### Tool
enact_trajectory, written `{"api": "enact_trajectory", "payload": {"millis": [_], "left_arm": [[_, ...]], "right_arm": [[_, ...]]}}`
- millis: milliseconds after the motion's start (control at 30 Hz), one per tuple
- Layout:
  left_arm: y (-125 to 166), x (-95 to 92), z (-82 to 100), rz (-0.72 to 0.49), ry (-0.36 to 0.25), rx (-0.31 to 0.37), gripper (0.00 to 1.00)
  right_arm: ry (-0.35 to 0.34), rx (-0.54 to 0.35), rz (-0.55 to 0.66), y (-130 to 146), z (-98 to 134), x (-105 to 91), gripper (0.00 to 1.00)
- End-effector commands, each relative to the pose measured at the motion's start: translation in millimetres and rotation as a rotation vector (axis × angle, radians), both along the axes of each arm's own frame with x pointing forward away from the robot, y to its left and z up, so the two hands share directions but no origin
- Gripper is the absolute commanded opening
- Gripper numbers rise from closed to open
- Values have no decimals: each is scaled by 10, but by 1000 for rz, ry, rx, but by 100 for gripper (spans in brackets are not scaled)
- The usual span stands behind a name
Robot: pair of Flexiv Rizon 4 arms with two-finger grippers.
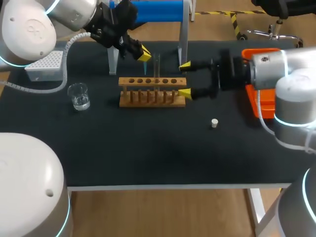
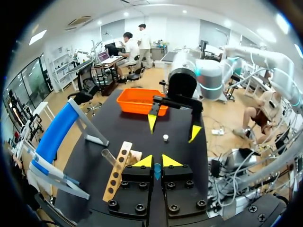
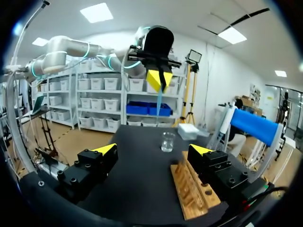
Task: Invert the test tube, pick up the pipette, mount the tip to pipette, aspirate from beaker and dispense into the tube, eject the tip, return the pipette, and cap with the stopper.
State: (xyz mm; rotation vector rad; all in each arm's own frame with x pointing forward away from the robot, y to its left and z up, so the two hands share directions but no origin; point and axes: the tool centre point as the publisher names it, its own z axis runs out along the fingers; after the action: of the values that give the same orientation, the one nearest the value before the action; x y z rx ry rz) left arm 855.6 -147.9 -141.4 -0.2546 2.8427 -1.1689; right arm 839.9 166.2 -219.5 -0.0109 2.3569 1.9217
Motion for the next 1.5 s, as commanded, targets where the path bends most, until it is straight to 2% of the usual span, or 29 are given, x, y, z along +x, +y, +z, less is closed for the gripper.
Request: {"api": "enact_trajectory", "payload": {"millis": [33,267,600,933,1500], "left_arm": [[3,-1,16,0,3,5,0],[3,-1,16,0,3,5,0],[3,-1,16,0,3,5,0],[3,-1,16,0,3,5,0],[3,-1,16,0,3,5,0]], "right_arm": [[-16,41,35,156,46,75,100],[-47,86,90,403,200,52,100],[48,132,114,702,295,93,100],[121,187,112,870,341,193,100],[112,223,117,1102,418,276,98]]}}
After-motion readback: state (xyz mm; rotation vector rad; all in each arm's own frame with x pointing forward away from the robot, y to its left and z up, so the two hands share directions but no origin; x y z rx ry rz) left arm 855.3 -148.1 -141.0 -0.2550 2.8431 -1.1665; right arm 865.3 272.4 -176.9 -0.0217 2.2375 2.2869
